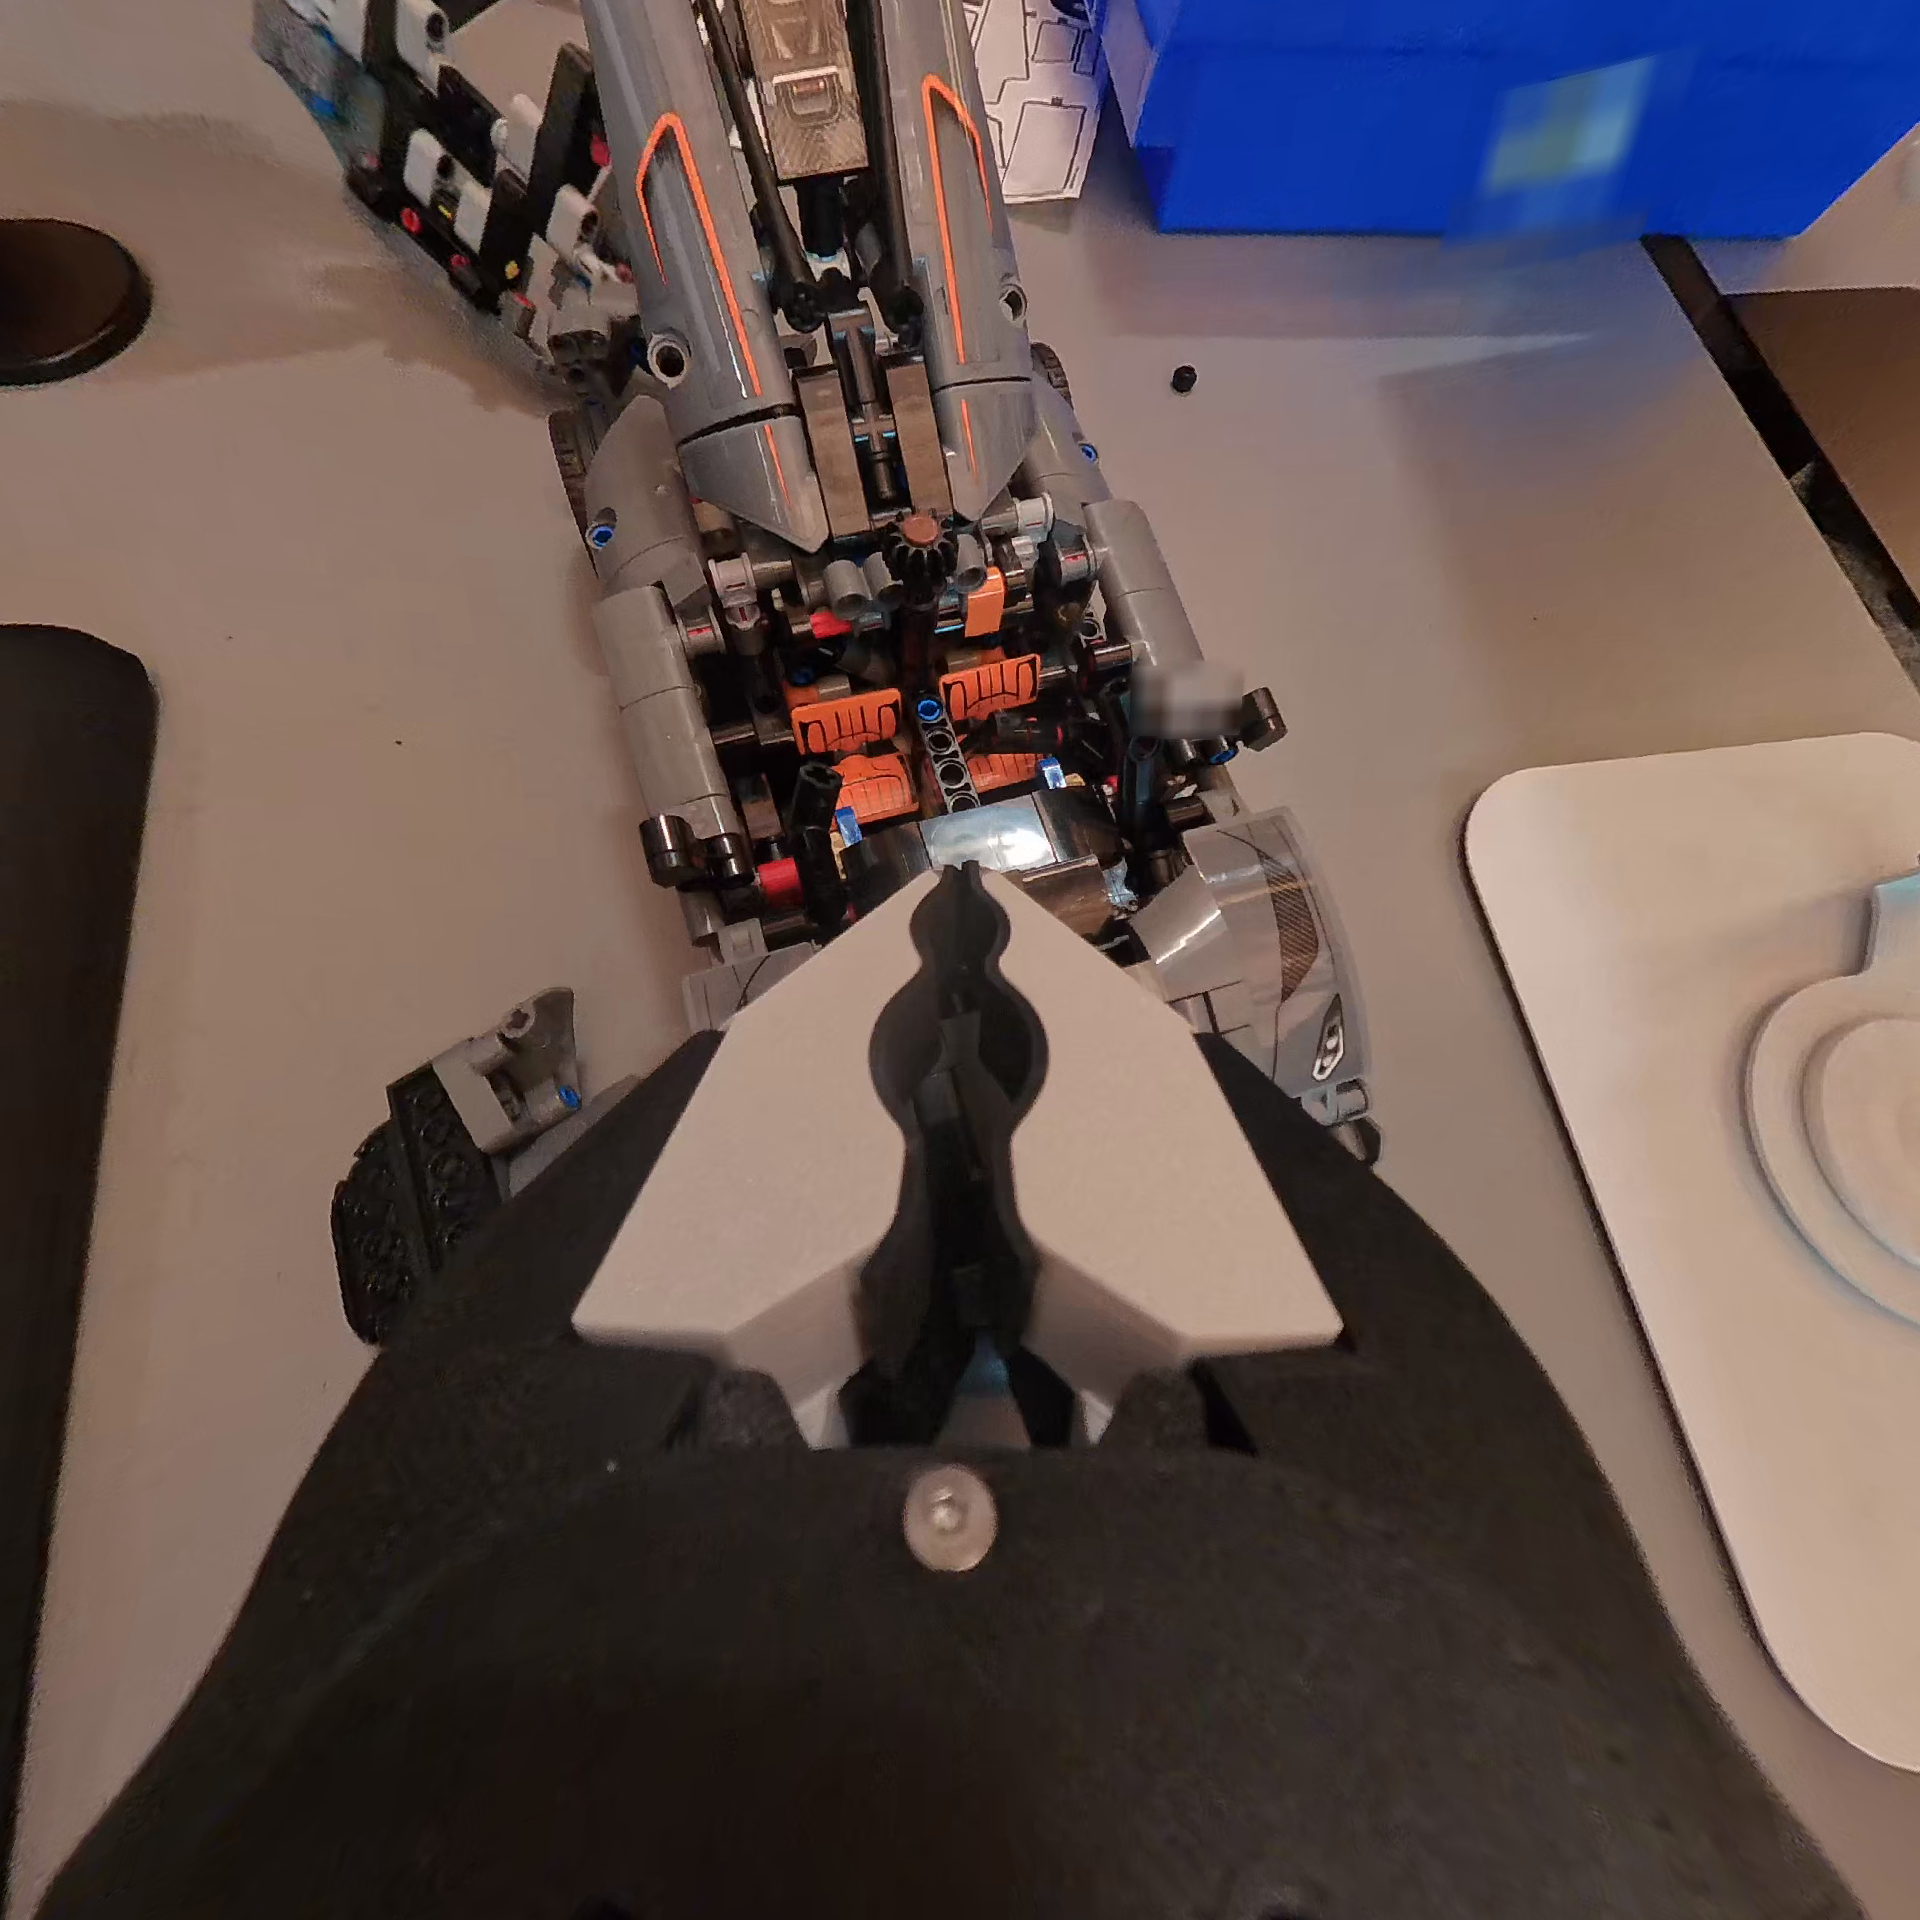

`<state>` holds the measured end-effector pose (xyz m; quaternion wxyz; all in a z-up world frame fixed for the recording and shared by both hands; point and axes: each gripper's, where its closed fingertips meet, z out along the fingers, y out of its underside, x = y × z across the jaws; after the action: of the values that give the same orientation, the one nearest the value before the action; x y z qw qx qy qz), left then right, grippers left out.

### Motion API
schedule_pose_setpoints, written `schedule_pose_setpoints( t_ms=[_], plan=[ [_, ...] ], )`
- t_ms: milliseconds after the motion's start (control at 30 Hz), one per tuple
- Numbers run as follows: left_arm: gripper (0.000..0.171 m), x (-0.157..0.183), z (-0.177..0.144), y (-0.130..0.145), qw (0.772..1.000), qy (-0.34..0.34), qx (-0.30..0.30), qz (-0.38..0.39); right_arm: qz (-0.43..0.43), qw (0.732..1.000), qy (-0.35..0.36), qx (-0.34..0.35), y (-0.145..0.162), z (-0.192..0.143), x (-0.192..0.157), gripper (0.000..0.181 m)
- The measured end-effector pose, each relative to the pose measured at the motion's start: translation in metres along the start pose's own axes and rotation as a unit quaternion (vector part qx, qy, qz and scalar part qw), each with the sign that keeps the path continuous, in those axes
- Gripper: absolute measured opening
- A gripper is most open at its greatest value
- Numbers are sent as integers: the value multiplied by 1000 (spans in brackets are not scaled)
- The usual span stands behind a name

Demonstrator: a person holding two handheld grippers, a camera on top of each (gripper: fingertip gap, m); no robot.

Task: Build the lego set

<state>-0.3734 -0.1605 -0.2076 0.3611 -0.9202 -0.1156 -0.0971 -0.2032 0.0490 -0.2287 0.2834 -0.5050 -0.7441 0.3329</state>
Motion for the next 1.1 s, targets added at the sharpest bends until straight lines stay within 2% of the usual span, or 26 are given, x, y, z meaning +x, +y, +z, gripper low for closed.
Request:
schedule_pose_setpoints(
  t_ms=[133, 167, 267, 400, 500, 567, 633, 733, 800, 900, 1100],
  plan=[
    [50, -23, -15, -9, 996, -84, 9, 6, 0, 1000, -10, -6, 4, -5, 2, 0],
    [51, -23, -18, -15, 995, -95, 18, 19, 0, 1000, -15, -10, 6, -8, 3, 0],
    [60, 3, -9, -31, 991, -90, 24, 98, 16, 999, -37, -16, 14, -17, 6, 0],
    [64, 54, 39, -36, 977, -54, -9, 204, 23, 998, -46, -20, 20, -24, 8, 0],
    [62, 73, 80, -35, 976, -33, -41, 210, 23, 999, -46, -19, 20, -24, 8, 0],
    [49, 78, 99, -37, 983, -20, -39, 177, 24, 998, -46, -18, 20, -24, 8, 0],
    [43, 87, 114, -26, 989, 30, -75, 123, 22, 998, -46, -19, 20, -24, 8, 0],
    [29, 82, 114, -27, 993, 42, -68, 88, 22, 998, -48, -21, 20, -23, 8, 0],
    [28, 83, 114, -24, 994, 52, -65, 75, 21, 998, -47, -23, 20, -23, 8, 0],
    [26, 81, 114, -25, 994, 35, -54, 84, 22, 998, -46, -24, 20, -23, 7, 0],
    [24, 81, 110, -29, 984, -70, -45, 159, 24, 998, -44, -27, 21, -23, 7, 0]
  ],
)
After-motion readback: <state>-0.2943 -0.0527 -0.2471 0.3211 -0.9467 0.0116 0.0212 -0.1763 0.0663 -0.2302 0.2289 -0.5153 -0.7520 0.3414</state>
